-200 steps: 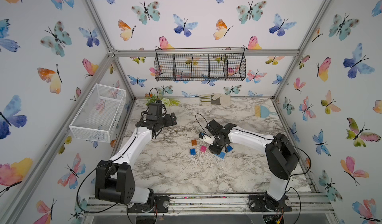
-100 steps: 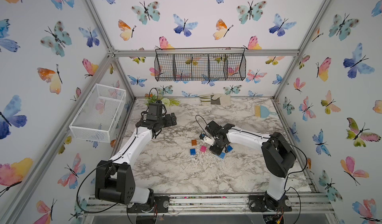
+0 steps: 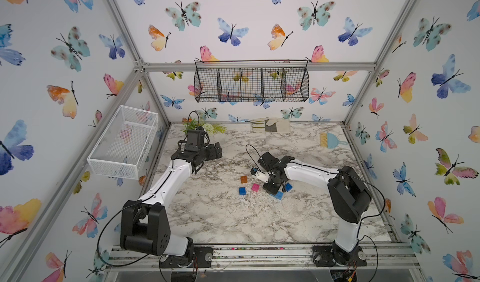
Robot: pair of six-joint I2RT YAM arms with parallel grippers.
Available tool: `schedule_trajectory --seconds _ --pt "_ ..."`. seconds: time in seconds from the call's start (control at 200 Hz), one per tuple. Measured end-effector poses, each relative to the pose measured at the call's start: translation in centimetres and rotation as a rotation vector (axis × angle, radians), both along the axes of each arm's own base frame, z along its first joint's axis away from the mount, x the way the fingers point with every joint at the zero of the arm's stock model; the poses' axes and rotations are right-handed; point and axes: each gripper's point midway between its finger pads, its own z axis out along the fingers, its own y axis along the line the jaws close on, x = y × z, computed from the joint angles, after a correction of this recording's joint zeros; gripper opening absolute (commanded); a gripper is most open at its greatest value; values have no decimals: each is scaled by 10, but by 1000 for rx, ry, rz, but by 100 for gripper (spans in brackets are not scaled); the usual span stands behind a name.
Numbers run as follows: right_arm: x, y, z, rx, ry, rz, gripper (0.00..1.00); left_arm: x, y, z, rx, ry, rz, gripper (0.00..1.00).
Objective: Assemble the letter y with lego
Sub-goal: Assemble the lego brick with the lego brick.
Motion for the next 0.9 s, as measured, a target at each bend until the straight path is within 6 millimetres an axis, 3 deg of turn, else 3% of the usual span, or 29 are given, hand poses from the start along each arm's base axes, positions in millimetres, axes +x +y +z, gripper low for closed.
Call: schedule_trajectory --seconds 0.896 --pt "4 5 -7 16 -6 7 2 1 3 -1 -3 2 9 94"
